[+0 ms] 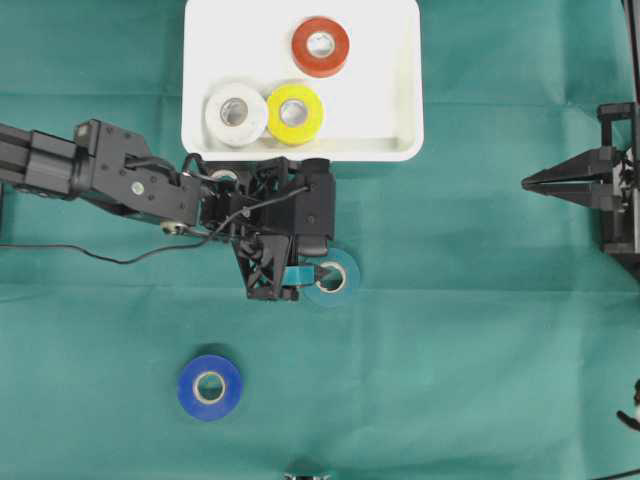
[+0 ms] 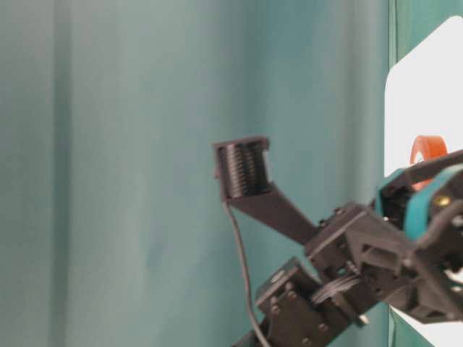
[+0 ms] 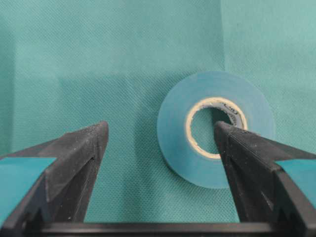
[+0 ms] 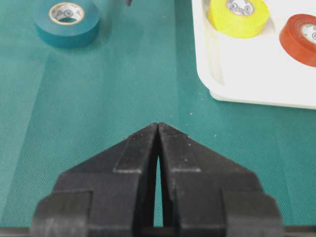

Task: Put the tape into the white case with the left arm.
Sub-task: 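Move the open left gripper over the teal tape roll and lower, then close the left gripper on the teal tape roll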

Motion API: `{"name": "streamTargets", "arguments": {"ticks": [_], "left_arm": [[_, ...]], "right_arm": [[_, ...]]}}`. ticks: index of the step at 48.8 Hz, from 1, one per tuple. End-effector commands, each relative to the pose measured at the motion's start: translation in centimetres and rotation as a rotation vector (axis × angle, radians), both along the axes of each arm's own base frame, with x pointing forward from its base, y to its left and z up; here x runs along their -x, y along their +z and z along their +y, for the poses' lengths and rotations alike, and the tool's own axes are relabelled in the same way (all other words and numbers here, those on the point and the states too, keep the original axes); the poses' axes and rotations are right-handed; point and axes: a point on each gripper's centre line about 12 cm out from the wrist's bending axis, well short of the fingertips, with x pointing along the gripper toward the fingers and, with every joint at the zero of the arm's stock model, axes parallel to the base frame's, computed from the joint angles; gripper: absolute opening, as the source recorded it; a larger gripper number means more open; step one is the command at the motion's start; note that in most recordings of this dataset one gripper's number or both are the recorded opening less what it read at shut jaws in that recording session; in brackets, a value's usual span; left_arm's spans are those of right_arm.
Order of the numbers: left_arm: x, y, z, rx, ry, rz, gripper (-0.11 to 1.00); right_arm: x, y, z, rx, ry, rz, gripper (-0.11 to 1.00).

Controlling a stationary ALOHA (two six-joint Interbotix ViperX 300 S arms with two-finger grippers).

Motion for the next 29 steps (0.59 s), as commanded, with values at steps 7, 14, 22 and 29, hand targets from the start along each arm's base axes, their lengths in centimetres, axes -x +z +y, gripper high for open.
{"name": "streamTargets", "arguments": {"ticks": [7,14,22,29], "left_arm": [[-1.2,0.0,-0.2,0.001,-0.002,-0.008,0.86],[-1.9,-0.5,-0.2,0.001,-0.002,-0.005,0.86],[-2.3,-1.1,-0.2,-0.002,-0.001,0.032,0.86],[-2.4,-1.4,-0.2,-0.004,-0.002,0.063,0.86]], "right_arm": [[-0.2,0.5,0.0,-0.001,0.000,-0.017,-0.10],[-0.2,0.4,0.0,0.000,0.001,-0.015,-0.10],[-0.2,0.3,0.0,0.000,0.001,-0.017,-0.10],[-0.2,0.4,0.0,-0.001,0.000,-0.018,-0.10]]}}
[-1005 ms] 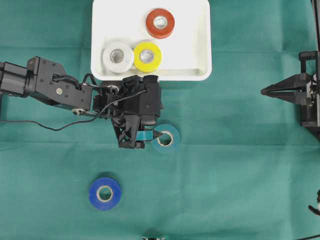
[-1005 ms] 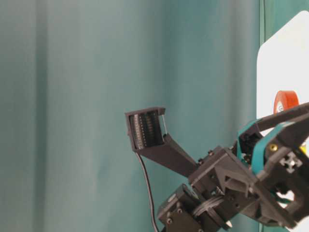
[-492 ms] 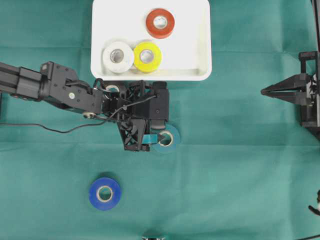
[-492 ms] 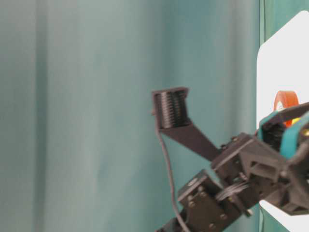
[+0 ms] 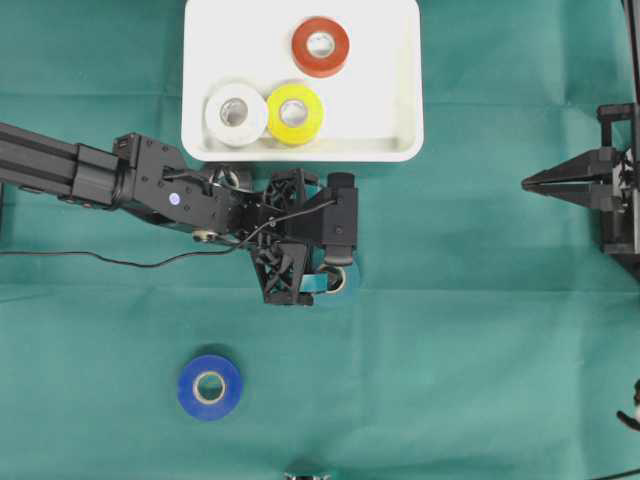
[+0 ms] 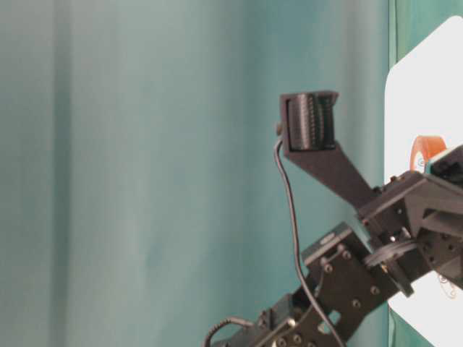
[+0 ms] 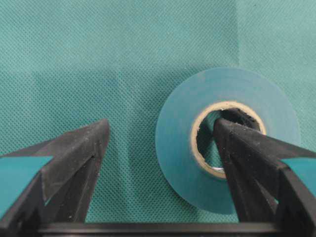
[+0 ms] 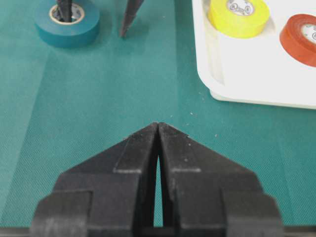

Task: Put the tape into the white case with the left arm.
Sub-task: 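Close the left gripper on the teal tape roll, then carry the teal tape into the tray's upper left and release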

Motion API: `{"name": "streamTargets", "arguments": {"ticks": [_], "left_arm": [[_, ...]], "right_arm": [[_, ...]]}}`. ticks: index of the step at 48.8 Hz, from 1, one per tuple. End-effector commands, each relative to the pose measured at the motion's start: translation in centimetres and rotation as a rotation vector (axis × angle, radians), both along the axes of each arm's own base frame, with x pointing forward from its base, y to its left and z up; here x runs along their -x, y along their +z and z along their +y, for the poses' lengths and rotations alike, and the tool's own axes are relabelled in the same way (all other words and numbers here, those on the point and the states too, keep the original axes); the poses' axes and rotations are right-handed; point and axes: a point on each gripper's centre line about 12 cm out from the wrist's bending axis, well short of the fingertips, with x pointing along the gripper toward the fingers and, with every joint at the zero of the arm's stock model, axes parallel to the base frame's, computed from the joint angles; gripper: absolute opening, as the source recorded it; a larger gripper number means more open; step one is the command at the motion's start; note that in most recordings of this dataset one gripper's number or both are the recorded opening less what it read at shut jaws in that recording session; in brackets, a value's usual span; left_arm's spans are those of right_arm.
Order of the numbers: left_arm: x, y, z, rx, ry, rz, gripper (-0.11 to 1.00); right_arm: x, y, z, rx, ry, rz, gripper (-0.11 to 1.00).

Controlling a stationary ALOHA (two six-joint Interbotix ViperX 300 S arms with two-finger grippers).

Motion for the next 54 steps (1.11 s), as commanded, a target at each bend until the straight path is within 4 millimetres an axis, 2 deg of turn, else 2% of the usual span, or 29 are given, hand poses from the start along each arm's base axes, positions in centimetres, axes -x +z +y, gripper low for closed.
{"name": "streamTargets", "arguments": {"ticks": [1,8,12,20,22,31,38,54], "left_arm": [[-0.6,1.3,0.0,0.000,-0.001,-0.028,0.86],[-0.6,1.5,0.0,0.002,0.000,-0.029,0.86],[-0.6,1.6,-0.1,0.002,-0.001,-0.031,0.79],[-0.6,2.1,-0.5,0.003,-0.010,-0.043,0.34],[-0.6,2.1,-0.5,0.002,-0.012,-0.044,0.26],[-0.5,2.3,-0.5,0.001,-0.013,-0.043,0.26],[-0.4,3.3,-0.6,0.003,-0.016,-0.058,0.26],[1.0,9.6,-1.4,0.010,-0.039,-0.125,0.26]], "right_arm": [[-0.2,0.4,0.0,-0.001,-0.002,-0.012,-0.10],[-0.2,0.4,0.0,-0.001,0.000,-0.014,-0.10],[-0.2,0.4,0.0,-0.001,-0.002,-0.014,-0.10],[-0.2,0.4,0.0,0.000,-0.001,-0.014,-0.10],[-0.2,0.4,0.0,0.000,0.000,-0.014,-0.10],[-0.2,0.4,0.0,0.000,0.000,-0.014,-0.10],[-0.2,0.4,0.0,0.000,0.000,-0.014,-0.10],[-0.2,0.4,0.0,0.000,0.000,-0.014,-0.10]]}}
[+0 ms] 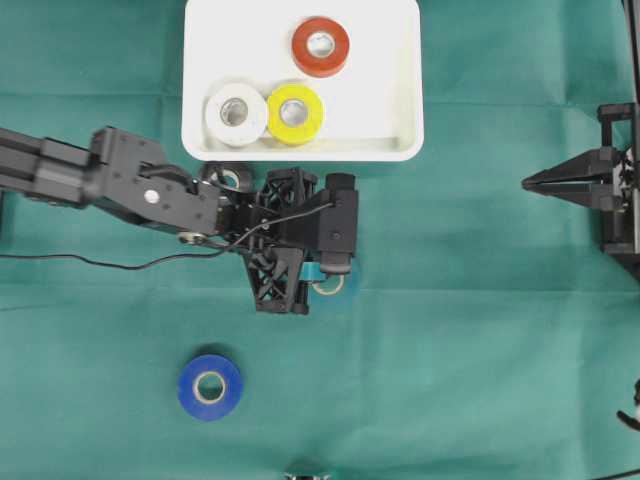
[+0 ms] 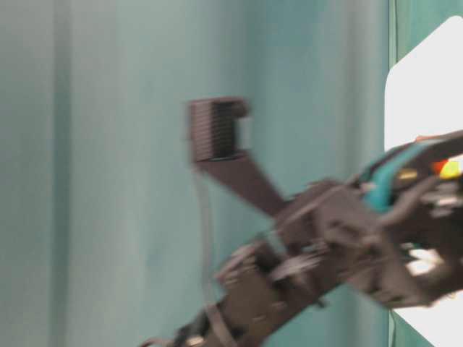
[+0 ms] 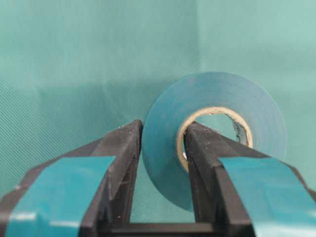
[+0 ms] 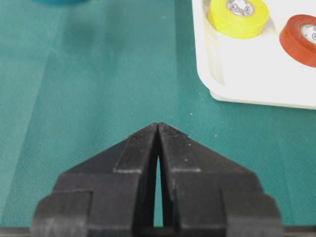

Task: Put the tape into the white case with the left arm.
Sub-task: 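Carry the teal tape into the tray's upper left and release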

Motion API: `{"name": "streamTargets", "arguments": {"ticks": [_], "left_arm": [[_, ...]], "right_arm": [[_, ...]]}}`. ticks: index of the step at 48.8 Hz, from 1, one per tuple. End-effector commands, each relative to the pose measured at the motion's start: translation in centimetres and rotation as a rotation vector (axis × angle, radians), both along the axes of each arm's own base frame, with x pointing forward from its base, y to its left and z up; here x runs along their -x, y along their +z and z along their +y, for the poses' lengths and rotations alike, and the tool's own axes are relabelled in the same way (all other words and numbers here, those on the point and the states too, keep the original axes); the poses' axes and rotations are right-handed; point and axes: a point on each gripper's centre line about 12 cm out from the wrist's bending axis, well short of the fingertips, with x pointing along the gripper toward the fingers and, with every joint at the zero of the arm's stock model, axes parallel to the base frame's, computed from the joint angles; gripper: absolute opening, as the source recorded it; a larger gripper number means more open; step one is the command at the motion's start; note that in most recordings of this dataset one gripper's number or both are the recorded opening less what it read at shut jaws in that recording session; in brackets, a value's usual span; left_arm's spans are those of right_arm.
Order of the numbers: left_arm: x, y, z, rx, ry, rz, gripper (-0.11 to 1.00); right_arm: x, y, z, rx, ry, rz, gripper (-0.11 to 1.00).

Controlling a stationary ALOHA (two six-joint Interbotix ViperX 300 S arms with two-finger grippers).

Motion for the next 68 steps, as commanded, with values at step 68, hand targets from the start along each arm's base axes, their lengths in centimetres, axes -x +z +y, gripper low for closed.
{"name": "streamTargets", "arguments": {"ticks": [68], "left_arm": [[6.1,4.0,20.9,-0.016,0.491,-0.057,0.26]], "right_arm": [[-0.2,0.4,0.0,-0.002,-0.001,-0.014,-0.10]]}}
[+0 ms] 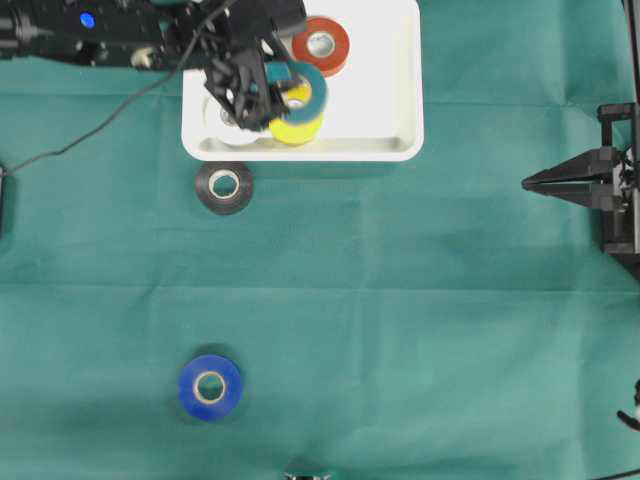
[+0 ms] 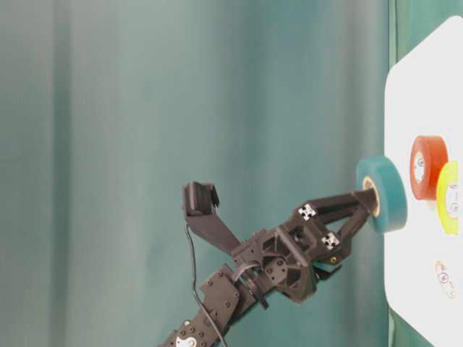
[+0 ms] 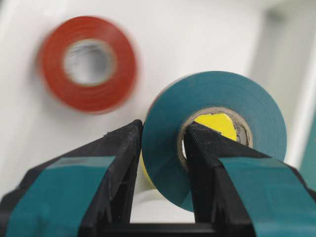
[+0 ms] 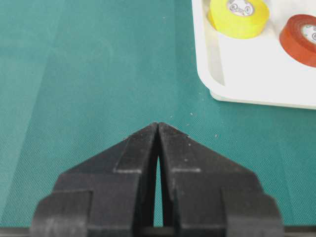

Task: Put the tape into the white case with the left arm.
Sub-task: 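Carry the teal tape into the tray's upper left and release, then retract the open left gripper to the left edge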

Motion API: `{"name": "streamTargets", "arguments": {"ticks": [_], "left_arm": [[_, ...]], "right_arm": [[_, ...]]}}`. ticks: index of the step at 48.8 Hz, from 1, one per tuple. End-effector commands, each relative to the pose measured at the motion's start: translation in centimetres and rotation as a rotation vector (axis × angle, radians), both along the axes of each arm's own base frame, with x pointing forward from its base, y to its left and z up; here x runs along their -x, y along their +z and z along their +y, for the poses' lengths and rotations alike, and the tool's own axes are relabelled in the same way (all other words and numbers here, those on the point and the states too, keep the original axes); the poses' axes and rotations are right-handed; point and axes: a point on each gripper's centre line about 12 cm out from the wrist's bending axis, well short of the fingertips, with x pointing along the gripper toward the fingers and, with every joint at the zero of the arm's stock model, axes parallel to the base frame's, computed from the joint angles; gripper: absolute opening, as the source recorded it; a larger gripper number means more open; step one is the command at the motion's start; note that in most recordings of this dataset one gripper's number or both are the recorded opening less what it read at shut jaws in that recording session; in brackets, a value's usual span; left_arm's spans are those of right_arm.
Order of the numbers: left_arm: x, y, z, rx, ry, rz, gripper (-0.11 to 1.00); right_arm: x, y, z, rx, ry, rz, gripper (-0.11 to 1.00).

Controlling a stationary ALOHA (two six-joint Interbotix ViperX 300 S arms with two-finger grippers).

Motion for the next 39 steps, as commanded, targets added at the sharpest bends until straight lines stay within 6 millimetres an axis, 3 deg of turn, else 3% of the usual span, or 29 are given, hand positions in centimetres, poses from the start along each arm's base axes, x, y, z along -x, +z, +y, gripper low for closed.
{"name": "streamTargets", "arguments": {"ticks": [1,22,39], "left_arm": [[0.6,2.0,1.3,-0.022,0.032,-0.051,0.26],[3.8,0.1,5.2,-0.002,0.151,-0.001,0.26],[4.6,-0.4,5.8,0.004,0.176,0.012,0.26]], "right_arm": [[-0.2,0.5,0.0,-0.001,0.000,-0.015,-0.10],[-0.2,0.5,0.0,0.000,0.000,-0.015,-0.10],[-0.2,0.5,0.0,-0.001,-0.002,-0.015,-0.10]]}}
